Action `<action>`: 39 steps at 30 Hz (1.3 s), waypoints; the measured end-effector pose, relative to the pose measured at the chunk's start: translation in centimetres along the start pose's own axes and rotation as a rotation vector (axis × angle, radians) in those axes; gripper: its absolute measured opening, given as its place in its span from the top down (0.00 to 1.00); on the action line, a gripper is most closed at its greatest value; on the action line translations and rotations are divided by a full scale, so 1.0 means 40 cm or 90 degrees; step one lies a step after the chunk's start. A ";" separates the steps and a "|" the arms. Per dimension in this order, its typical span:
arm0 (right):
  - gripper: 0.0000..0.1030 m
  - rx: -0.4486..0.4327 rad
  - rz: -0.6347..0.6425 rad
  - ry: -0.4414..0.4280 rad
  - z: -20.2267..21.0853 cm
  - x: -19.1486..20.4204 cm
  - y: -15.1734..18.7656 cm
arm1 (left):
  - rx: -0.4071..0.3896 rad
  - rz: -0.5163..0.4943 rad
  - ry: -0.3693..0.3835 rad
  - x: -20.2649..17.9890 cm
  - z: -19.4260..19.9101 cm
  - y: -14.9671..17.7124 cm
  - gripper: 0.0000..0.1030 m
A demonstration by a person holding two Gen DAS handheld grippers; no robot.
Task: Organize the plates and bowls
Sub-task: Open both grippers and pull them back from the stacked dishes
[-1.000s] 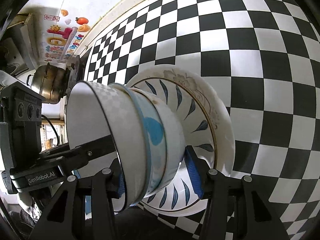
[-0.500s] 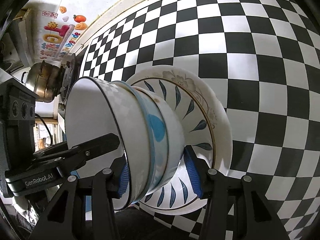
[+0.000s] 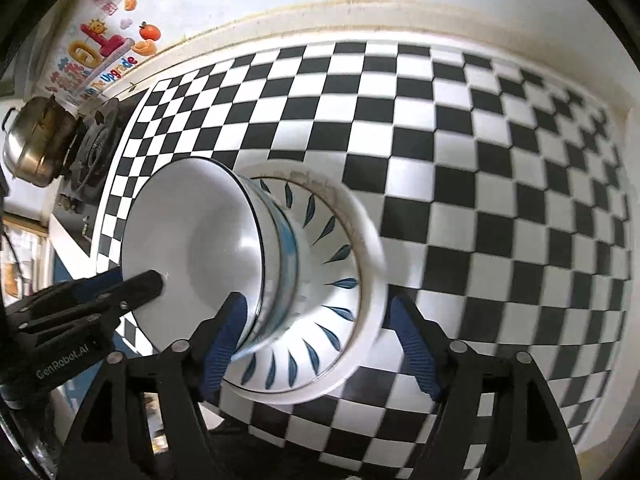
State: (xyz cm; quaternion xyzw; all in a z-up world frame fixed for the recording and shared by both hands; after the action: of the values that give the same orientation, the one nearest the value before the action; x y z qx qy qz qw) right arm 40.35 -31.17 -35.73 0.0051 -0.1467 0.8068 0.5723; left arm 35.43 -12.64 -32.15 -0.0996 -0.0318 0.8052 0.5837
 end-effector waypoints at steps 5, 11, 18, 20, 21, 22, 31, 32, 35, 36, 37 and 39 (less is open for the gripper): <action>0.21 -0.050 0.030 0.067 0.097 0.040 0.020 | -0.078 -0.019 -0.011 -0.005 0.083 0.020 0.22; 0.19 -0.118 0.018 0.109 0.224 0.118 0.053 | -0.150 -0.051 0.009 0.015 0.199 0.048 0.19; 0.19 -0.191 -0.024 0.138 0.364 0.240 0.141 | -0.218 -0.108 0.018 0.082 0.363 0.109 0.18; 0.18 -0.217 -0.034 0.148 0.421 0.284 0.182 | -0.241 -0.125 0.024 0.099 0.411 0.137 0.18; 0.18 -0.228 -0.040 0.150 0.445 0.302 0.200 | -0.251 -0.132 0.025 0.107 0.433 0.151 0.18; 0.18 -0.242 -0.047 0.152 0.475 0.323 0.223 | -0.264 -0.141 0.029 0.115 0.459 0.169 0.18; 0.18 -0.303 -0.063 0.188 0.671 0.478 0.396 | -0.286 -0.172 0.057 0.165 0.605 0.312 0.18; 0.18 -0.308 -0.062 0.193 0.687 0.491 0.414 | -0.288 -0.168 0.061 0.173 0.620 0.329 0.18; 0.17 -0.319 -0.060 0.191 0.737 0.533 0.474 | -0.292 -0.158 0.077 0.188 0.662 0.368 0.18; 0.17 -0.324 -0.058 0.193 0.751 0.542 0.488 | -0.296 -0.157 0.081 0.193 0.678 0.380 0.18; 0.17 -0.330 -0.056 0.196 0.766 0.552 0.503 | -0.303 -0.157 0.083 0.197 0.697 0.394 0.18; 0.17 -0.345 -0.049 0.208 0.800 0.571 0.537 | -0.321 -0.156 0.087 0.204 0.736 0.420 0.18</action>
State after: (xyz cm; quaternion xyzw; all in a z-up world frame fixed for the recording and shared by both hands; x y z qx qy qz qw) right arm 7.47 -24.35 -6.03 -0.2714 -0.2621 0.7065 0.5988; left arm 11.48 -8.32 -7.18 -0.2912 -0.2037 0.6867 0.6342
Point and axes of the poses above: each gripper's, at about its wrist camera, not at the fingertips, and z roughly against the way its jaws point, x to its left, y to its underside, the point moved 4 cm from there along -z, roughly the way its jaws point, and after that the axes turned 9 degrees about z, right-handed, at the moved point
